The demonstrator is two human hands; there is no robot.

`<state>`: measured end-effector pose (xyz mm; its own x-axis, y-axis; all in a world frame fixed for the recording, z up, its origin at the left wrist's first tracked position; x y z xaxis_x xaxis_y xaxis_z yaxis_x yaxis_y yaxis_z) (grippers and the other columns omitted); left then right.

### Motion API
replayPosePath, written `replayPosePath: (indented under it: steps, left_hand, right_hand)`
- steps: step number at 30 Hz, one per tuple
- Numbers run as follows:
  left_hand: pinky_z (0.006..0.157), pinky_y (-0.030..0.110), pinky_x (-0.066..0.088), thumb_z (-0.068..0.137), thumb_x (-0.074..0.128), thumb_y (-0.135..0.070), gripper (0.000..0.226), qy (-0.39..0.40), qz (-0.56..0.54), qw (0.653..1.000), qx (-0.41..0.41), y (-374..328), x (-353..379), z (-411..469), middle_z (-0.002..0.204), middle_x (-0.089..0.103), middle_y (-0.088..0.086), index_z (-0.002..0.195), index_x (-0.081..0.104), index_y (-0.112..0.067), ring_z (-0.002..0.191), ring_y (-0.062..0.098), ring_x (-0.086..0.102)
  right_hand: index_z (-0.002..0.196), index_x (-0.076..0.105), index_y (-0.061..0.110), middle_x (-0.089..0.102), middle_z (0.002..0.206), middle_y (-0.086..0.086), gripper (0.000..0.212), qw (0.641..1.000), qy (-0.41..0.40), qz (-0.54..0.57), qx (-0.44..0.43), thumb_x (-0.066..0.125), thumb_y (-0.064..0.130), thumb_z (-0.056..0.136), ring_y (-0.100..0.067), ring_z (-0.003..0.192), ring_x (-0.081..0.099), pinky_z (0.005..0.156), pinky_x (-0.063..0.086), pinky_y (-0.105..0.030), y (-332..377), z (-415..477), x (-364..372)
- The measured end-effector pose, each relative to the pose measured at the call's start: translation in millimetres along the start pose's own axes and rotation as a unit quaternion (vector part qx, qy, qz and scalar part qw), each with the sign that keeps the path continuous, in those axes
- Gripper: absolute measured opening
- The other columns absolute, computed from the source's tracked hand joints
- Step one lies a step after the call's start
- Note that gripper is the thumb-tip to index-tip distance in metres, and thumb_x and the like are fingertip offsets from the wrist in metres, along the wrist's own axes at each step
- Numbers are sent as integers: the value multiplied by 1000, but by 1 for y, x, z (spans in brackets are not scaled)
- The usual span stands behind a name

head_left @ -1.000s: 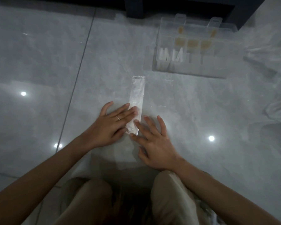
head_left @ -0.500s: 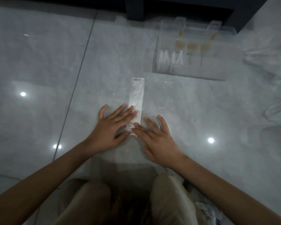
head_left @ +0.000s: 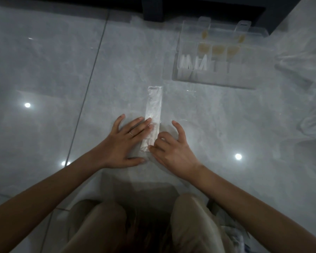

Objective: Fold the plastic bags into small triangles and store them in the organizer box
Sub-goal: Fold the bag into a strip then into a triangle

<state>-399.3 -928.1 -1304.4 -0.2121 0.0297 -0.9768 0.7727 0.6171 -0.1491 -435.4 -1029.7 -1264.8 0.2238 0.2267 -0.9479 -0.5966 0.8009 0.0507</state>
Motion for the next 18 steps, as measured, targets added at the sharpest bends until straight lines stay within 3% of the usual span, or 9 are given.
replayPosePath:
  steps: [7, 12, 18]
  left_hand:
    - [117, 53, 2, 94, 28, -65, 81, -1, 15, 995, 102, -25, 2, -6, 159, 16, 10, 151, 19, -9, 149, 17, 8]
    - [116, 53, 8, 97, 22, -62, 75, 11, 12, 996, 89, -17, 5, -5, 160, 14, 8, 152, 15, -11, 148, 19, 14]
    - [112, 42, 11, 91, 37, -65, 81, 6, -39, 995, 91, -8, -6, 2, 160, 19, 3, 152, 27, -14, 148, 14, 17]
  right_hand:
    - [86, 76, 14, 68, 86, 0, 6, 1000, -17, 16, -14, 73, 14, 80, -20, 100, 59, 108, 26, -61, 4, 2, 1]
    - [89, 75, 11, 70, 88, -4, 11, 999, -42, 6, -32, 64, 9, 87, -21, 94, 64, 109, 30, -58, 8, -1, 0]
    - [85, 74, 10, 67, 77, -4, 20, 997, -69, 4, -43, 56, 5, 91, -21, 82, 65, 109, 35, -52, 3, -5, -3]
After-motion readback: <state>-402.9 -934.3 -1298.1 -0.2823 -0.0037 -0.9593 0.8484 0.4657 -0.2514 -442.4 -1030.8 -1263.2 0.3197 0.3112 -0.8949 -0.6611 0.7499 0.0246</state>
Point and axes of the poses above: each hand's wrist, its own z-axis towards the middle knuckle, its own x-axis out of the palm, y = z × x, the point moved 9 cm from there along z, towards the middle knuckle
